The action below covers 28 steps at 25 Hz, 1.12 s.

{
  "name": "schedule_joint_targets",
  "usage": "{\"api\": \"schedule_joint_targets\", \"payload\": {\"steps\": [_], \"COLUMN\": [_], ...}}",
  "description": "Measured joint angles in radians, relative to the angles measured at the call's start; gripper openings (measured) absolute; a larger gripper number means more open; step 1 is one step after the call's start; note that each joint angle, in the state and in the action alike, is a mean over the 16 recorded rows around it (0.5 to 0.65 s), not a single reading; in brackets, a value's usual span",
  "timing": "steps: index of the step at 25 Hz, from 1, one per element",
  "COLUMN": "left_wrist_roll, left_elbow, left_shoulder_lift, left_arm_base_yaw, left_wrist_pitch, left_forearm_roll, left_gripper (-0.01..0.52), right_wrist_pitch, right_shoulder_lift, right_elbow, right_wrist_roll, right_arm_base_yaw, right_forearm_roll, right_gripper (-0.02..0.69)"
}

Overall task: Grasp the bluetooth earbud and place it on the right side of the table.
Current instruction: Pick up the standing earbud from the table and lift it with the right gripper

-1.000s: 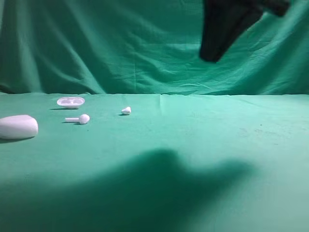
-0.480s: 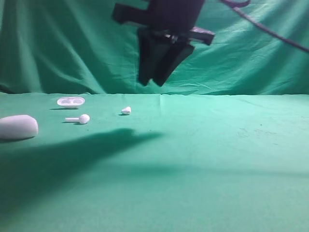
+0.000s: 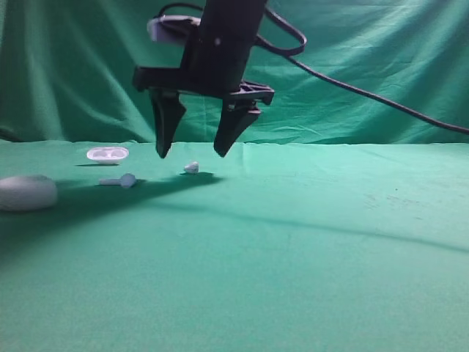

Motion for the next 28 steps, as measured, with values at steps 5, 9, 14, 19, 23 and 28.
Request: {"api": "schedule_joint_targets", "payload": {"steps": [5,9,14,19,23,28], "left_wrist_roll": [0.0,0.0,0.0,0.0,0.0,0.0], "left_elbow": [0.0,0.0,0.0,0.0,0.0,0.0], "left_shoulder_lift": [0.0,0.0,0.0,0.0,0.0,0.0], "left_arm_base_yaw": [0.0,0.0,0.0,0.0,0.0,0.0], "left_wrist_pitch": [0.0,0.0,0.0,0.0,0.0,0.0], "left_forearm_roll": [0.0,0.0,0.0,0.0,0.0,0.0], "left_gripper": [0.0,0.0,0.0,0.0,0.0,0.0], "right_wrist_pitch": [0.013,0.015,0.02,0.037,0.072,0.15], "right_shoulder_lift": [0.019,0.021,0.023,0.013,-0.017,-0.093], "right_elbow": [-0.026,-0.029,-0.031,-0.032,-0.032,-0.021], "right_wrist_roll": [0.016,0.019,0.019,0.021,0.03,0.042], "right_arm_base_yaw": [0.0,0.0,0.0,0.0,0.0,-0.017], "right_forearm_roll": [-0.02,-0.024,-0.025,-0.025,-0.03,-0.044], "right_gripper": [0.422,0.322,0.199,0.12,0.111,0.111]}}
